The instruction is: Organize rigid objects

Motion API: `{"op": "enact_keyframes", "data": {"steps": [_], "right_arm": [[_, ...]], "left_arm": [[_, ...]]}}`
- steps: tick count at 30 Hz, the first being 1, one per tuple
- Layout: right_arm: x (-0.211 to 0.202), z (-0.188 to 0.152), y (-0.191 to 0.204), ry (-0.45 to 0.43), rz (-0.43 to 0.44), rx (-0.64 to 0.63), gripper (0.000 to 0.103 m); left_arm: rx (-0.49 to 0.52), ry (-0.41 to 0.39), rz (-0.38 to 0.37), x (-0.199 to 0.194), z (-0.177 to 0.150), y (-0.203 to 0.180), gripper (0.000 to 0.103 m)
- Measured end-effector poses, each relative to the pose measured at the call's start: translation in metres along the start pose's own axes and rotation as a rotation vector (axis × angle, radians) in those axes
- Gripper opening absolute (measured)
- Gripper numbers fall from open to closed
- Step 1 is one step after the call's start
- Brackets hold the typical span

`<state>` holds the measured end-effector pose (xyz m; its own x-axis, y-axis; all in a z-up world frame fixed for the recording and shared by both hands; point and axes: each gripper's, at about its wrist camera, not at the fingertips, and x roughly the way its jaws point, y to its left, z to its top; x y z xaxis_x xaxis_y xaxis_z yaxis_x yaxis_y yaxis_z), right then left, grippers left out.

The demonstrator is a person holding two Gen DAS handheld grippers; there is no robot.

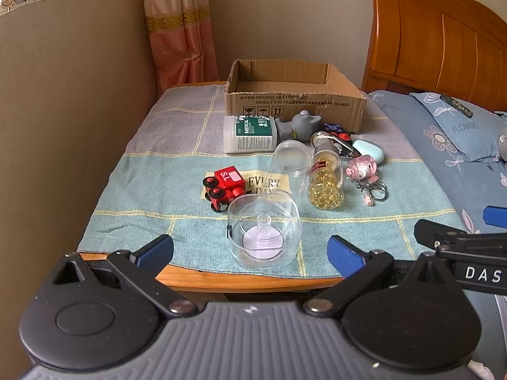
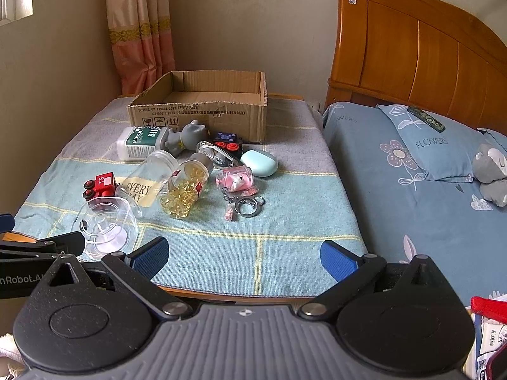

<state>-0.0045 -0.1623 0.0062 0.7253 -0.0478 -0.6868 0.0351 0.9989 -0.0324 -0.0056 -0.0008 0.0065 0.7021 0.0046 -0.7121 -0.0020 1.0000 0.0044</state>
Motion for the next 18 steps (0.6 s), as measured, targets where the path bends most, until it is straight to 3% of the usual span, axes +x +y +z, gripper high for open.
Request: {"op": "enact_keyframes", "data": {"steps": [18], "right_arm": [[-0.0003,0.0042,0.0012,-0.008,-0.010,-0.006,0.103]], "left_arm": [[0.008,-0.011,-0.022,0.0031,0.0041,0.0010,0.102]]}}
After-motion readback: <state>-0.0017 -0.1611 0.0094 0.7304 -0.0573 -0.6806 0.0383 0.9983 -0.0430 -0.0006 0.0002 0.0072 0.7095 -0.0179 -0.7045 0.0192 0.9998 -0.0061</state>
